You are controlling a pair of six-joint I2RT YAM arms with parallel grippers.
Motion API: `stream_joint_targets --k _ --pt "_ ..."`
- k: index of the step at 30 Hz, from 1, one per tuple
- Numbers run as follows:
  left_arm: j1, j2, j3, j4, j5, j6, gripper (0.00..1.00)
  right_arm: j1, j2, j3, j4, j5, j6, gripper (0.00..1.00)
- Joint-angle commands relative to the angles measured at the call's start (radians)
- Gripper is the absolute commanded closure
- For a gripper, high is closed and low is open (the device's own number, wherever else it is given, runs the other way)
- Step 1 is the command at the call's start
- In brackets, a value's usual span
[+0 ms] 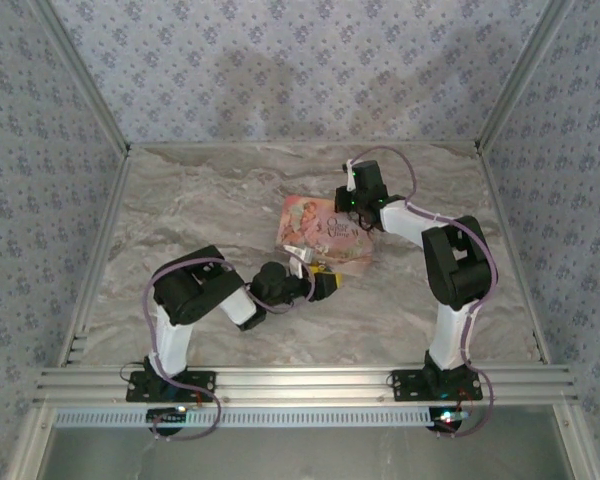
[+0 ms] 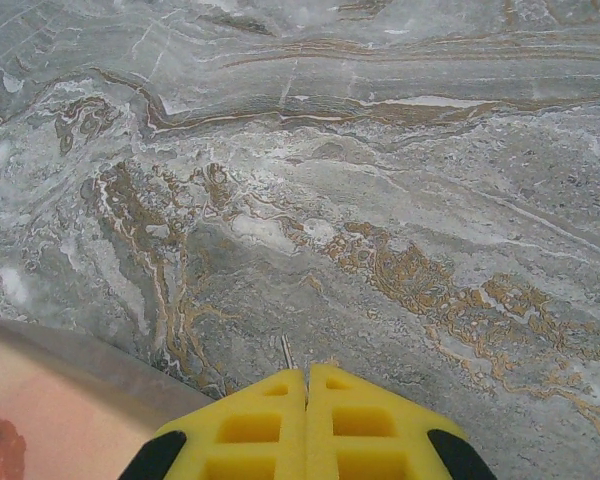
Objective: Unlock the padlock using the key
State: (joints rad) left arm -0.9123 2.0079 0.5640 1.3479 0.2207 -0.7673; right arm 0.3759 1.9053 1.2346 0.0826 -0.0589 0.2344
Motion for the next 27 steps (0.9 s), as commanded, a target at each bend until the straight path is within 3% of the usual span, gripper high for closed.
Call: stream_joint_targets --k 1,7,12,16,21,27 --pt "-0.005 0.015 0.025 0.059 -0.005 -0.02 0.33 0.014 -0.003 -0.033 -0.113 -0.01 0.005 1.0" --pt "-0.004 0.018 0.021 0.057 -0.009 -0.04 0.37 0.012 -0.002 -0.034 -0.107 -0.01 0.009 1.0" --pt "0.011 0.015 -0.004 0.059 -0.017 -0.062 0.49 0.013 -0.005 -0.034 -0.103 -0.01 0.009 1.0" --pt "0.015 0.004 -0.015 0.059 -0.017 -0.067 0.48 0.012 -0.009 -0.034 -0.101 -0.012 0.011 1.0" --pt "0.001 0.008 0.02 0.04 0.026 -0.064 0.4 0.012 -0.008 -0.034 -0.098 -0.01 0.013 1.0" --pt "-0.01 0.043 0.034 0.059 0.004 -0.08 0.39 0.012 -0.011 -0.071 -0.096 -0.009 0.013 1.0"
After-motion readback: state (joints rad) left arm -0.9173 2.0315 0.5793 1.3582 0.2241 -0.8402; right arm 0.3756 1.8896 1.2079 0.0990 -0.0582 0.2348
